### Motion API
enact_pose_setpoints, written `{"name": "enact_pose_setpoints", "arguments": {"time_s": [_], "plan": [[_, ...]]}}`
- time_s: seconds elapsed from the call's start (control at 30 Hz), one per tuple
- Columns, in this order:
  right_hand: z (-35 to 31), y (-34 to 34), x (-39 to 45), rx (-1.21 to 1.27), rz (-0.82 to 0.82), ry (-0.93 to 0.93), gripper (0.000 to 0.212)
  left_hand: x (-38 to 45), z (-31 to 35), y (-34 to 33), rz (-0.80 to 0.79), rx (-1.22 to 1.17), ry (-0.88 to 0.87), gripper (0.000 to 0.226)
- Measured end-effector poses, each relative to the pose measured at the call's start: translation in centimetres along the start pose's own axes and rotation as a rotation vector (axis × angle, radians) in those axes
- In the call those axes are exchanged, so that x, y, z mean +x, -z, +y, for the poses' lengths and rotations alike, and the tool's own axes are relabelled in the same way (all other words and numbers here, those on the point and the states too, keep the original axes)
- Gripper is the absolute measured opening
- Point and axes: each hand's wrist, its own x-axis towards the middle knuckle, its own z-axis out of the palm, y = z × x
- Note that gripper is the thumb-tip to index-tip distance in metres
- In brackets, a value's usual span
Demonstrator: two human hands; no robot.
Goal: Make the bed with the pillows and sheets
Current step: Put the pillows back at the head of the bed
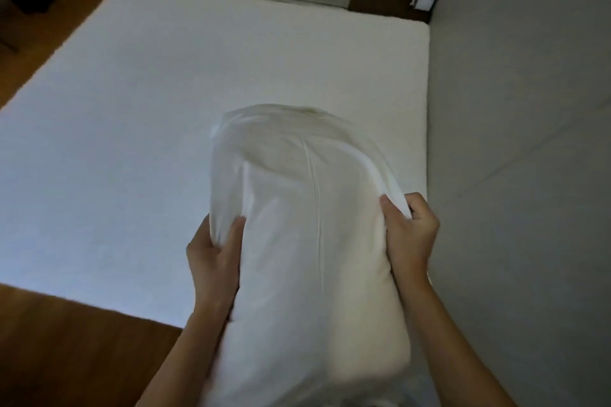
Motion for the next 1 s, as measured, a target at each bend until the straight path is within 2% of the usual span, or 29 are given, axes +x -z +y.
{"name": "enact_pose_setpoints", "arguments": {"time_s": [0.07, 0.17, 0.3, 0.4, 0.47, 0.53, 0.63, 0.7, 0.77, 0.83, 0.9, 0.93, 0.97, 1.0], "plan": [[0.7, 1.4, 2.4, -0.024, 0.112, 0.012, 0.039, 1.9, 0.0, -3.8, -0.092, -0.017, -0.013, 0.04], [2.5, 3.2, 4.5, -0.107, 0.215, 0.011, 0.047, 3.8, -1.6, -8.7, -0.224, -0.023, -0.007, 0.034], [5.0, 5.2, 6.9, -0.268, 0.313, 0.018, 0.034, 4.3, -3.9, -14.5, -0.369, -0.043, 0.049, 0.034], [5.9, 6.2, 9.5, -0.405, 0.388, 0.117, 0.039, 5.2, -4.8, -18.5, -0.463, -0.054, 0.118, 0.032], [6.2, 6.6, 11.4, -0.512, 0.429, 0.234, 0.039, 5.8, -5.3, -20.7, -0.485, -0.075, 0.123, 0.034], [6.8, 6.7, 12.7, -0.574, 0.453, 0.308, 0.04, 6.0, -6.1, -22.3, -0.47, -0.104, 0.109, 0.024], [9.5, 6.6, 13.3, -0.61, 0.447, 0.29, 0.039, 5.8, -8.8, -23.9, -0.486, -0.055, 0.111, 0.014], [12.9, 6.7, 12.6, -0.66, 0.413, 0.151, 0.032, 6.2, -12.3, -25.2, -0.576, 0.092, 0.196, 0.028], [16.9, 6.7, 11.9, -0.761, 0.309, -0.019, 0.022, 7.0, -17.4, -27.0, -0.726, 0.365, 0.338, 0.055], [22.3, 6.7, 11.3, -0.942, 0.051, -0.236, 0.021, 7.3, -22.8, -28.2, -0.866, 0.624, 0.472, 0.072], [27.8, 6.5, 10.3, -1.078, -0.281, -0.436, 0.041, 6.5, -27.2, -29.0, -0.937, 0.716, 0.548, 0.08], [30.0, 6.4, 9.7, -1.103, -0.373, -0.468, 0.055, 5.9, -28.7, -29.4, -0.936, 0.704, 0.565, 0.081], [32.0, 6.4, 9.2, -1.117, -0.386, -0.449, 0.066, 5.3, -30.0, -29.8, -0.915, 0.673, 0.56, 0.081], [33.4, 6.3, 8.8, -1.113, -0.326, -0.413, 0.074, 4.8, -31.0, -30.3, -0.881, 0.643, 0.538, 0.081]]}}
